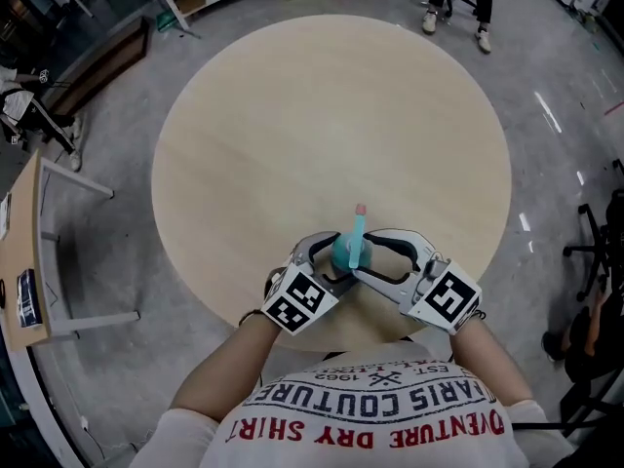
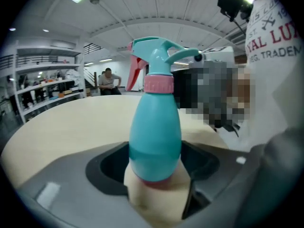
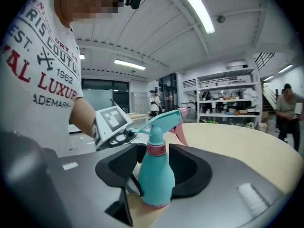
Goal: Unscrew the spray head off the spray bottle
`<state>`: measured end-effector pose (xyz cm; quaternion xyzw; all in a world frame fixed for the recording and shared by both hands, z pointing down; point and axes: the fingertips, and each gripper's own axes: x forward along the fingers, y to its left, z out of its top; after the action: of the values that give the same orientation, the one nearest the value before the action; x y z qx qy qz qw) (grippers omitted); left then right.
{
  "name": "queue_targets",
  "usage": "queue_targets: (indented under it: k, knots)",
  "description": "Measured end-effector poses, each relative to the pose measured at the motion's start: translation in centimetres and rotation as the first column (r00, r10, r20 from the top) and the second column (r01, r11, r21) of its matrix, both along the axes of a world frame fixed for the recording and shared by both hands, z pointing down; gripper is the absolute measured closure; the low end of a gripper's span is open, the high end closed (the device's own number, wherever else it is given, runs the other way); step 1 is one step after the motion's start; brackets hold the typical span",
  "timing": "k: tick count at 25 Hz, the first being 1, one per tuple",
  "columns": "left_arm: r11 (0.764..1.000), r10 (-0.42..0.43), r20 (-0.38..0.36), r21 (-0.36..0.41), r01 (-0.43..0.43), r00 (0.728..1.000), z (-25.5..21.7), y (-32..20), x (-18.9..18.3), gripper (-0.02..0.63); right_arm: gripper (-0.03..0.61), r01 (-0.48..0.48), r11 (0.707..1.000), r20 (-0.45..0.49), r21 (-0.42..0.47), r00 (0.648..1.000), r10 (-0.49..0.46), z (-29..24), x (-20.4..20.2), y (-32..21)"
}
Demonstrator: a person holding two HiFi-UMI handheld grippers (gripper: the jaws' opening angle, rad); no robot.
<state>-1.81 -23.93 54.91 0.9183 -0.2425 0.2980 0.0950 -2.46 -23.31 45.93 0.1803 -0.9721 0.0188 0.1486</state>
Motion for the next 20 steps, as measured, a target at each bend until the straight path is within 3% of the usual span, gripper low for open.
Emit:
queue_targets:
  k: [4,7,8,10,12,14,15,17,19,20]
  knots:
    - [0.983,-0.181,-0.006,0.005,0.181,0.983,0.1,0.0,0.4,0.278,0.373,-0.187,0.981,0.053,-0.056,0.980,0.190,-0.3,0.3,-0.8]
    - [0.968,-0.250,0.003,0.000,0.250,0.968,0.1,0.3,0.4,0.278,0.393,-0.182,0.983,0.024,-0.002,0.983,0.182,-0.4,-0.3,-0.6]
    - [0.967,-0.255,0.004,-0.002,0.255,0.967,0.1,0.5,0.4,0.278,0.437,-0.181,0.983,0.016,0.011,0.983,0.181,-0.4,-0.5,-0.5]
    - [0.974,-0.228,0.002,-0.001,0.228,0.974,0.2,0.9,0.4,0.278,0.443,-0.158,0.987,0.010,0.032,0.987,0.158,-0.4,-0.6,-0.2]
    - [0.990,-0.138,-0.002,0.005,0.138,0.990,0.2,1.6,0.5,0.278,0.445,-0.105,0.994,0.019,0.025,0.994,0.105,-0.5,-0.6,0.5]
    - [1.000,0.024,-0.005,0.009,-0.024,1.000,0.2,2.6,0.6,0.278,0.446,0.001,1.000,0.030,0.007,1.000,-0.001,-0.6,-0.7,1.5]
    - [0.992,0.126,-0.005,0.010,-0.126,0.992,0.2,3.4,0.6,0.278,0.446,0.078,0.997,0.029,-0.007,0.997,-0.078,-0.6,-0.8,2.2]
    - [0.948,0.318,-0.004,0.005,-0.318,0.948,0.1,5.0,0.5,0.278,0.446,0.236,0.970,0.012,-0.060,0.972,-0.236,-0.4,-1.0,3.8]
    - [0.907,0.421,0.000,-0.009,-0.421,0.907,0.1,5.9,0.2,0.278,0.445,0.332,0.939,-0.006,-0.096,0.943,-0.334,-0.2,-1.2,4.8]
    - [0.900,0.436,0.000,-0.017,-0.436,0.900,0.0,6.0,0.2,0.278,0.445,0.350,0.931,-0.007,-0.101,0.936,-0.352,-0.2,-1.3,4.8]
